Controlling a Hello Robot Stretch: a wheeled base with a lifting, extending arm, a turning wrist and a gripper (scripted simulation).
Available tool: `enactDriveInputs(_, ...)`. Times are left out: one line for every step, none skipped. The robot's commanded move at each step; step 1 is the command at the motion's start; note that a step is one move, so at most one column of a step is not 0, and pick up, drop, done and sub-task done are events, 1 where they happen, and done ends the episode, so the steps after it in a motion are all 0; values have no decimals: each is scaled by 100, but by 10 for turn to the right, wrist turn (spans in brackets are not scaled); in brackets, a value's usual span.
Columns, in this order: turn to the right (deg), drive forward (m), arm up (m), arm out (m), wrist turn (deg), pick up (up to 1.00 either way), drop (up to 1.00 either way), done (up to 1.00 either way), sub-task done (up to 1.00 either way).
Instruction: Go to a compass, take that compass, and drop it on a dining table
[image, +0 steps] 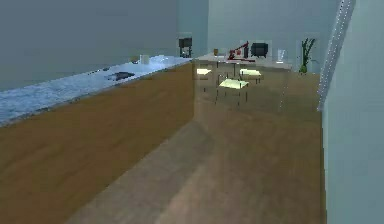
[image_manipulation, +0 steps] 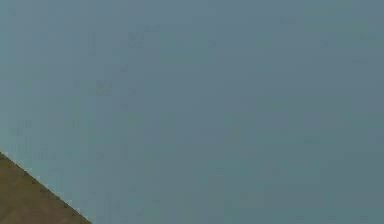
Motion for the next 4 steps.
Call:
enactDriveInputs(300,0,0,0,0,0,0,0,0)
enactDriveInputs(0,100,0,0,0,0,0,0,0)
enactDriveInputs(0,100,0,0,0,0,0,0,0)
enactDriveInputs(0,100,0,0,0,0,0,0,0)
